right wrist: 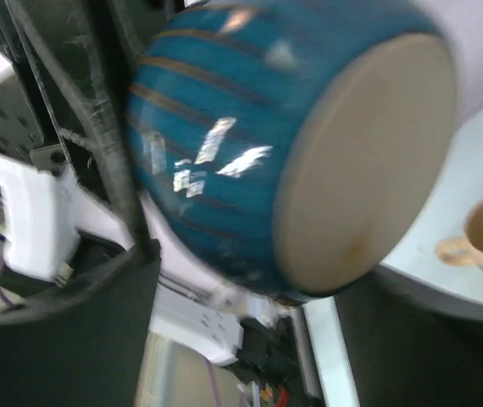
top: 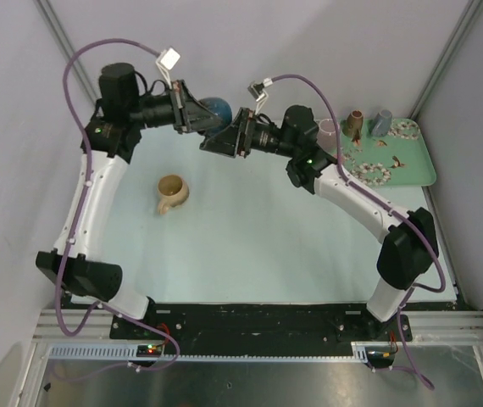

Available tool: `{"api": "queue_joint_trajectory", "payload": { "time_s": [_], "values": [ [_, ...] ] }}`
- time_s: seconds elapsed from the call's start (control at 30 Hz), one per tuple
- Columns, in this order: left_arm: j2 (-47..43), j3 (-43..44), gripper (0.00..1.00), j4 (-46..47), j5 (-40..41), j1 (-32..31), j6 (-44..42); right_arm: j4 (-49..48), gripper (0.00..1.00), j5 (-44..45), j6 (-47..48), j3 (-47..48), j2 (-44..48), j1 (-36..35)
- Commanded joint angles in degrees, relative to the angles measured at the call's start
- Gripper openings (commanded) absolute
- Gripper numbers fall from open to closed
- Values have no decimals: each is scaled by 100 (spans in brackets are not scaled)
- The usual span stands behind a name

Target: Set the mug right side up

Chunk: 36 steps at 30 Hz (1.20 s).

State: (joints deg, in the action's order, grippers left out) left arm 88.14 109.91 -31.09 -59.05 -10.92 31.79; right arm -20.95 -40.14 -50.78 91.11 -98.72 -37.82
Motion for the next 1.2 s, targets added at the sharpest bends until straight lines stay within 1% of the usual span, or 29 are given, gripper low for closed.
{"api": "queue_joint_trajectory", "payload": {
  "time_s": [0.0, 0.03, 0.1, 0.17, 0.23, 0.27, 0.37, 0.43, 0.47, 0.53, 0.6, 0.63, 0.7, 0.8, 0.83, 0.9, 0.97, 1.07, 1.17],
  "values": [
    [-57, -762, 0, -199, 1235, -101, -1136, 61, 93, 205, 73, -665, 336, 211],
    [-67, -924, 0, -268, 1606, -120, -1384, 283, 96, 308, 194, -876, 494, 313],
    [-42, -1164, 0, -449, 2373, -209, -1946, 1126, 99, 692, 687, -1115, 786, 525],
    [35, -1404, 0, -650, 3170, -405, -2581, 2224, 99, 1292, 1298, -1210, 1090, 760],
    [146, -1714, 0, -788, 3823, -682, -3172, 3204, 99, 2154, 1885, -1232, 1333, 1007],
    [241, -1883, 0, -839, 4042, -815, -3492, 3665, 99, 2759, 2177, -1234, 1410, 1173],
    [490, -2331, 0, -986, 4593, -1272, -4226, 4564, 99, 4246, 2667, -1215, 1412, 1727],
    [627, -2645, 0, -1061, 4843, -1574, -4720, 4852, 99, 4907, 3034, -1178, 1242, 2095],
    [683, -2810, 0, -1085, 4873, -1682, -4969, 4911, 99, 5102, 3213, -1128, 1101, 2244],
    [783, -3039, 0, -1121, 4860, -1869, -5314, 4919, 99, 5209, 3759, -906, 773, 2431],
    [874, -3174, 0, -1148, 4850, -1969, -5587, 5025, 99, 5018, 4388, -345, 317, 2537],
    [903, -3211, 0, -1164, 4850, -2003, -5693, 5252, 99, 4964, 4641, -21, 85, 2580],
    [950, -3300, 0, -1196, 4826, -2024, -5895, 5716, 100, 5016, 5050, 786, -665, 2620],
    [1003, -3515, 0, -1208, 4897, -2052, -6148, 6405, 98, 5319, 5320, 1990, -1591, 2625],
    [1012, -3588, 0, -1207, 4926, -2058, -6263, 6553, 98, 5335, 5450, 2249, -1832, 2615],
    [1034, -3772, 0, -1231, 4937, -2058, -6481, 6620, 98, 5353, 5787, 2555, -2127, 2572],
    [1042, -3899, 1, -1261, 4896, -2055, -6659, 6568, 98, 5280, 6185, 2647, -2291, 2546],
    [1064, -3995, 16, -1278, 4786, -2038, -6821, 6610, 99, 4852, 6874, 2769, -2478, 2540],
    [1107, -3978, 29, -1280, 4717, -2000, -6915, 6752, 99, 4642, 7428, 2956, -2745, 2538]
  ]
}}
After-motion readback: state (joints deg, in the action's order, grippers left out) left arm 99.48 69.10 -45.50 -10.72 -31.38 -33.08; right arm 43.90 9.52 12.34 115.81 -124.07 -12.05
